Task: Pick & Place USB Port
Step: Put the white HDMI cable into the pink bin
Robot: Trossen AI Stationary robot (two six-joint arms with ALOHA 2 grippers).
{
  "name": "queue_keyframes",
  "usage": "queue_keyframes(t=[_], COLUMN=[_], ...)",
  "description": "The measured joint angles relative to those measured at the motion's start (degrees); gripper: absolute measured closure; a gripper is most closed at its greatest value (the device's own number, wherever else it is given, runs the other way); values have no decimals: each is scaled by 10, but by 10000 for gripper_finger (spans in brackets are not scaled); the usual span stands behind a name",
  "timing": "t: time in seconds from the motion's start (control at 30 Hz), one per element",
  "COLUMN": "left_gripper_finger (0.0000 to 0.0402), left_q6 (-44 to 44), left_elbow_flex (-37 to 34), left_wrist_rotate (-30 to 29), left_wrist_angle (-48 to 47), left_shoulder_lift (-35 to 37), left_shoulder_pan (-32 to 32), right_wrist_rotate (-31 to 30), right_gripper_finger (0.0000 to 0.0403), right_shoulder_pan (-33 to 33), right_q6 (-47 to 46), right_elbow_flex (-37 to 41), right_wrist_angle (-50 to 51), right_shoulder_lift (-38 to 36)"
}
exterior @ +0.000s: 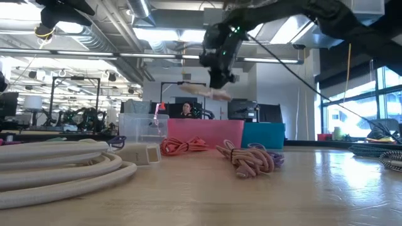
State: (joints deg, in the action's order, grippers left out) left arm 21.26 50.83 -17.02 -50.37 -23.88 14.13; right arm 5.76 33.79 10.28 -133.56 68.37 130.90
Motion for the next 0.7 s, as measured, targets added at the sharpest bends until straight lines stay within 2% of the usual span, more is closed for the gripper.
queue_keyframes(t=[0.37, 0.63, 0.7], left_gripper_finger=[217, 217, 217], left_q6=[0, 0, 0], left_elbow_flex=[0, 0, 0], left_wrist_rotate=[0, 0, 1], left_wrist_angle=[0, 0, -1], left_shoulder_lift=[0, 0, 0], left_shoulder_pan=[0, 0, 0], right_wrist_rotate=[5, 40, 41], right_gripper_finger=[388, 387, 373], right_shoulder_pan=[31, 47, 48], right_q6=[9, 7, 7], right_elbow_flex=[0, 0, 0], right_wrist_angle=[-22, -26, -25], right_shoulder_lift=[77, 113, 113])
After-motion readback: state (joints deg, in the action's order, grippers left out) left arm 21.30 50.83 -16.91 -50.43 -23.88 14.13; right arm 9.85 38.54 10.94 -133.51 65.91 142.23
